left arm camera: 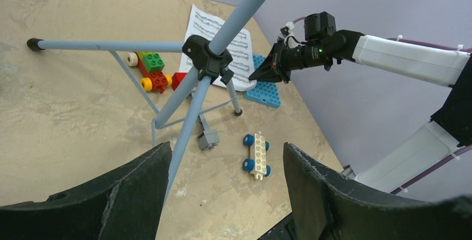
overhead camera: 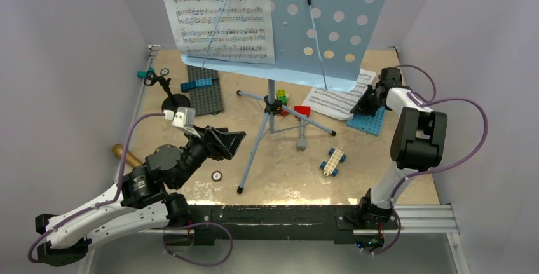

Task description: Pack up the instrument practice props

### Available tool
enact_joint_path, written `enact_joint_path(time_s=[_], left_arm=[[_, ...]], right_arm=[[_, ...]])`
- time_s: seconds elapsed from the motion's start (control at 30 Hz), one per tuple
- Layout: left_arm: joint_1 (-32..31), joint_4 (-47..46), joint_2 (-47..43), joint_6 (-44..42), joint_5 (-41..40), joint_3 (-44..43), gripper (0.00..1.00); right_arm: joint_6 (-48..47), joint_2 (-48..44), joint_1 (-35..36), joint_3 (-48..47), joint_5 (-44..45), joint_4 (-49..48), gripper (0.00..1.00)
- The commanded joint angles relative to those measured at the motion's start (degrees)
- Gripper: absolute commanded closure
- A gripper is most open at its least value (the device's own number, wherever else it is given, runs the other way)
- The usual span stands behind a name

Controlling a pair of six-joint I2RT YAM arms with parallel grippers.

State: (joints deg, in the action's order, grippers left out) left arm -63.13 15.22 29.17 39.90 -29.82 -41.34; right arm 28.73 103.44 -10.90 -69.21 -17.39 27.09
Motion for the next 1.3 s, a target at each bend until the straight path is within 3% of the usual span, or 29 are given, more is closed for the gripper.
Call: enact_joint_path(time_s=[0.0,0.03,0.13,0.27,0.4,0.43,0.57,0.7,0.9,1.07,1.27], left_arm=[[-0.2,0.4,-0.2,1.1,0.1,0.7,0.23],[-0.2,0.5,-0.4,1.1,0.0,0.9,0.23],[-0.2,0.4,-0.7,0.7,0.0,1.0,0.20],[-0.2,0.5,-0.1,0.1,1.0,-0.1,0.16],[-0.2,0.8,0.9,-1.0,1.2,-2.0,0.13],[-0.2,2.0,1.5,-2.1,0.1,-3.8,0.12],[-0.2,5.2,1.4,-4.4,-3.0,-8.1,0.11],[-0.2,6.8,-0.5,-6.5,-6.6,-11.7,0.10],[-0.2,3.5,-5.9,-14.2,-3.1,-13.1,0.10],[-0.2,4.2,-8.3,-16.1,-5.9,-15.5,0.10],[-0.2,7.5,-7.4,-16.1,-8.7,-17.9,0.10]], right_arm=[[-2.5,-2.5,-1.0,2.3,6.2,0.3,1.00],[-3.0,-3.1,-1.0,2.5,6.0,0.1,0.93],[-2.4,-6.6,-0.9,3.2,5.4,-1.1,0.54],[-0.3,-12.6,-0.7,2.0,4.3,-1.4,0.39],[2.5,-23.7,0.4,2.3,4.4,-2.1,0.36],[4.0,-32.1,2.1,5.4,5.8,-3.2,0.36],[4.0,-49.0,8.6,16.6,9.6,-8.4,0.36],[0.6,-65.0,23.9,27.1,15.6,-9.8,0.38],[-5.6,-82.3,41.8,38.5,19.4,-9.7,0.43],[-9.7,-85.3,58.4,38.5,30.2,-8.3,0.47],[-16.2,-76.1,80.8,34.9,51.2,-12.3,0.49]])
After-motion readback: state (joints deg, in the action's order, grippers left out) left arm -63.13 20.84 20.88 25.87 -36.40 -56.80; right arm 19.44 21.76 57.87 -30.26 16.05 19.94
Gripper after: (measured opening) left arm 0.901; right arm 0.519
